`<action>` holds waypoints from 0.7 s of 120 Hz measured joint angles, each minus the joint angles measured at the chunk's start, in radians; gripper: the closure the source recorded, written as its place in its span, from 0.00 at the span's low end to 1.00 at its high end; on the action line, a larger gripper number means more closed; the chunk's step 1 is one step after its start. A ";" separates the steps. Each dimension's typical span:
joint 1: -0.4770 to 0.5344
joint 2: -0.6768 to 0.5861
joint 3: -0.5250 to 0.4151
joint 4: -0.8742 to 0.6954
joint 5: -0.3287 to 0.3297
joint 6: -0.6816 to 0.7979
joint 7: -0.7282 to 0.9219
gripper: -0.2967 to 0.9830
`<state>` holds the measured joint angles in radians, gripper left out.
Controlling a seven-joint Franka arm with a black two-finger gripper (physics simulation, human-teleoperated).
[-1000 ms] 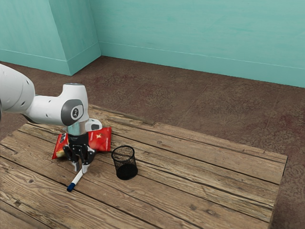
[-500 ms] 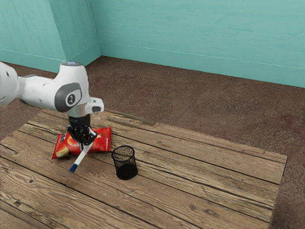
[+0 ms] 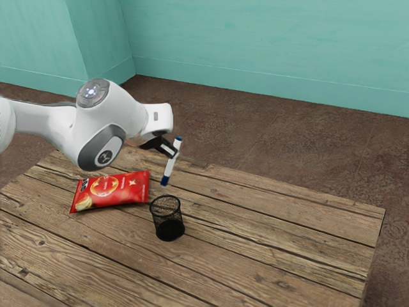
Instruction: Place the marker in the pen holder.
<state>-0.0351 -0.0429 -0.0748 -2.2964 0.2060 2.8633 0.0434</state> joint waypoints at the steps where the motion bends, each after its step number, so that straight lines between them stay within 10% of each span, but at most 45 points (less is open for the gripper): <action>1: 0.004 0.000 0.000 -0.005 -0.002 0.009 0.000 0.85; 84: 0.037 -0.075 -0.031 -0.235 -0.156 0.213 0.001 0.85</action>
<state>0.0023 -0.1174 -0.1058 -2.5311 0.0503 3.0764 0.0441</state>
